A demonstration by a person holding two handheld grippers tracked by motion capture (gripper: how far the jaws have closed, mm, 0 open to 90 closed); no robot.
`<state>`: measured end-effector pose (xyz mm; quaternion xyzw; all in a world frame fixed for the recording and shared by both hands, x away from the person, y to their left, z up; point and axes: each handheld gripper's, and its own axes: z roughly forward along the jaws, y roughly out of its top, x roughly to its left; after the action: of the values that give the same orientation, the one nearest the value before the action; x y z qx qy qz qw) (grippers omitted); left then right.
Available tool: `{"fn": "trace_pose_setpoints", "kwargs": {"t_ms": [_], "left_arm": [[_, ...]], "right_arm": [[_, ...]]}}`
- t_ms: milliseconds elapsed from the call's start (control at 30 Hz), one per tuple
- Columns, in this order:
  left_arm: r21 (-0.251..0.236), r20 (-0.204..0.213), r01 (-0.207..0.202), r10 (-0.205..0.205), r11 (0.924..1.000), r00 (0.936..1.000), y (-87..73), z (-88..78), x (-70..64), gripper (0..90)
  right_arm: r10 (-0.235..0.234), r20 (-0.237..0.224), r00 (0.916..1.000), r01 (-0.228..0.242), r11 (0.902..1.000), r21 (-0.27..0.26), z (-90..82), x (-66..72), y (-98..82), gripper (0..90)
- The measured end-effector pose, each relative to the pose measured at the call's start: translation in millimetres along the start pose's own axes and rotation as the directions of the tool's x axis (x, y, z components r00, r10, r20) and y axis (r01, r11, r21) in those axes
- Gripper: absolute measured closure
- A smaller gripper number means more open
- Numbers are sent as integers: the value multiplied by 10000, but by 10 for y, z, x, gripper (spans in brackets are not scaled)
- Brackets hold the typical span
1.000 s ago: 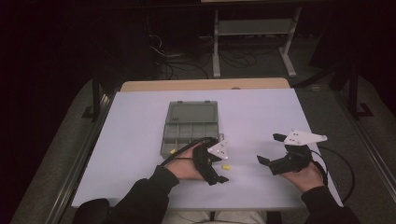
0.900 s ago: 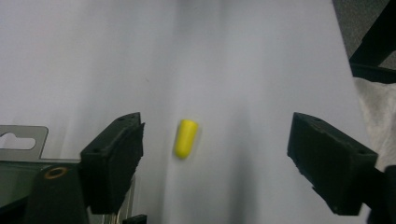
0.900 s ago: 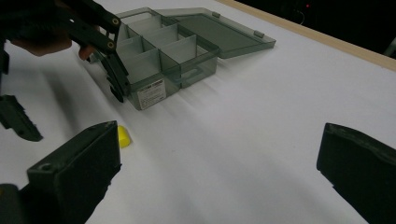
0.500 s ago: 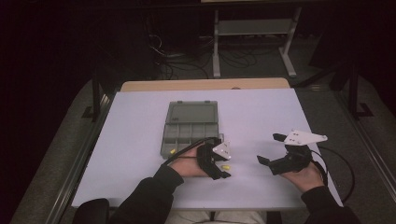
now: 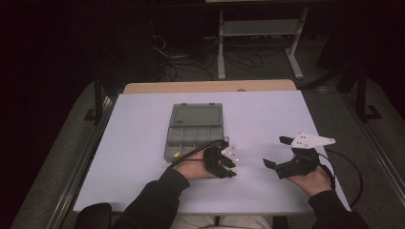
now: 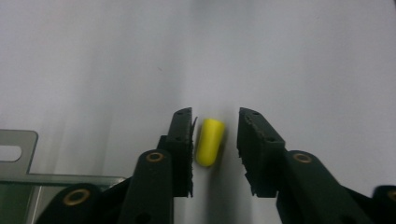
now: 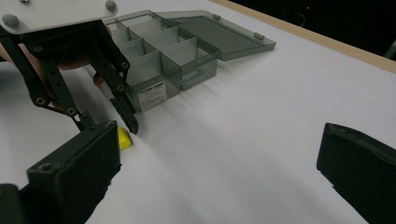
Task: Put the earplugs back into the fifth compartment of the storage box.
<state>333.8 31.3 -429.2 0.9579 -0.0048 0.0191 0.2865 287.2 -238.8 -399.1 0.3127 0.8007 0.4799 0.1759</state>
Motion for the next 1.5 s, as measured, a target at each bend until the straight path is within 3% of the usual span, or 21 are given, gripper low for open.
{"fn": "trace_pose_setpoints", "kwargs": {"t_ms": [200,533,833,1500], "left_arm": [[187,-52,3,-2,9998,10000,-5,16,9,793],[142,130,24,-26,9999,9999,-2,-50,8,808],[-190,284,-37,42,9998,9996,72,-258,-8,808],[-672,-403,59,-86,9977,9991,39,-737,53,808]], "right_arm": [[21,-7,10000,-21,10000,-22,-2,-1,0,0],[30,2,10000,-30,10000,-30,-6,-2,1,0],[2,26,10000,-2,10000,-29,-11,0,5,0],[22,31,10000,-22,10000,-60,-13,-1,9,0]]}}
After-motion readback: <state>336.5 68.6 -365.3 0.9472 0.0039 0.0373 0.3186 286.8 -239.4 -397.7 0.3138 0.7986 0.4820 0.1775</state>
